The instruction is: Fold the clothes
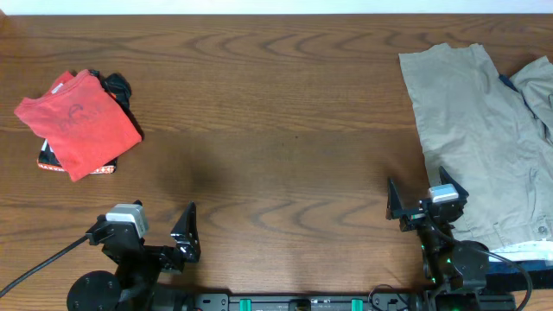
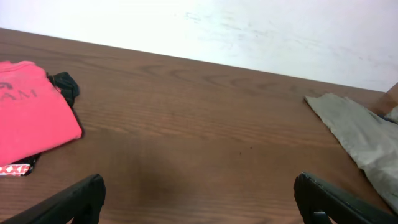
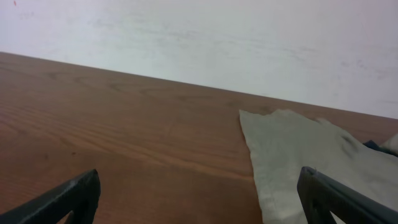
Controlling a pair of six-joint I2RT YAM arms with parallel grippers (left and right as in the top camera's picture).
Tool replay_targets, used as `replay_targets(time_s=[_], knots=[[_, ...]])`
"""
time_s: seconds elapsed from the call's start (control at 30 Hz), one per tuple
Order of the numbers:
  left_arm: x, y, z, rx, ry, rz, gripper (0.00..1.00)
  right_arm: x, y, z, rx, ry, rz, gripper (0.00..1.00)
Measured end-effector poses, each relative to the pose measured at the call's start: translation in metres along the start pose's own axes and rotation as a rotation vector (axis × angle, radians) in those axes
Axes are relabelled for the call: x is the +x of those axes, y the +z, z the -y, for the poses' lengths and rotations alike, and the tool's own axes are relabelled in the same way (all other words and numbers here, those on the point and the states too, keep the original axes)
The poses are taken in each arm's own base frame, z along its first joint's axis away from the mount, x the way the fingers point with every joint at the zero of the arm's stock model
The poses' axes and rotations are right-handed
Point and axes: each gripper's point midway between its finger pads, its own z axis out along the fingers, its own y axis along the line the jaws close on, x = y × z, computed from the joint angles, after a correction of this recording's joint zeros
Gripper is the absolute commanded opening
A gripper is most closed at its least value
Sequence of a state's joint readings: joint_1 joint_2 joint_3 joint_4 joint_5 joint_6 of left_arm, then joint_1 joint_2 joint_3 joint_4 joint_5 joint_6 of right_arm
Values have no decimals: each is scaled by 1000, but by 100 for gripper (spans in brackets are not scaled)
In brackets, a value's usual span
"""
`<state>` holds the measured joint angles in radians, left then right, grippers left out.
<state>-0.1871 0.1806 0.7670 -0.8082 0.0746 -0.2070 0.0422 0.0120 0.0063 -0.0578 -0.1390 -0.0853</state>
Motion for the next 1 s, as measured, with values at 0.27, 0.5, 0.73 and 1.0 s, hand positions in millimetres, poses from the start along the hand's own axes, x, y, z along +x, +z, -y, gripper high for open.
replay_targets(time_s=[0.27,0.5,0.73,1.0], knots=[[0,0,0,0,0,0,98,0,0,0,0,0,0,99],[11,5,-8,-31,1,-9,98,0,0,0,0,0,0,99],[50,32,-32,-93,-9,15,98,0,0,0,0,0,0,99],[56,81,-55,-137,-27,165,98,0,0,0,0,0,0,99]])
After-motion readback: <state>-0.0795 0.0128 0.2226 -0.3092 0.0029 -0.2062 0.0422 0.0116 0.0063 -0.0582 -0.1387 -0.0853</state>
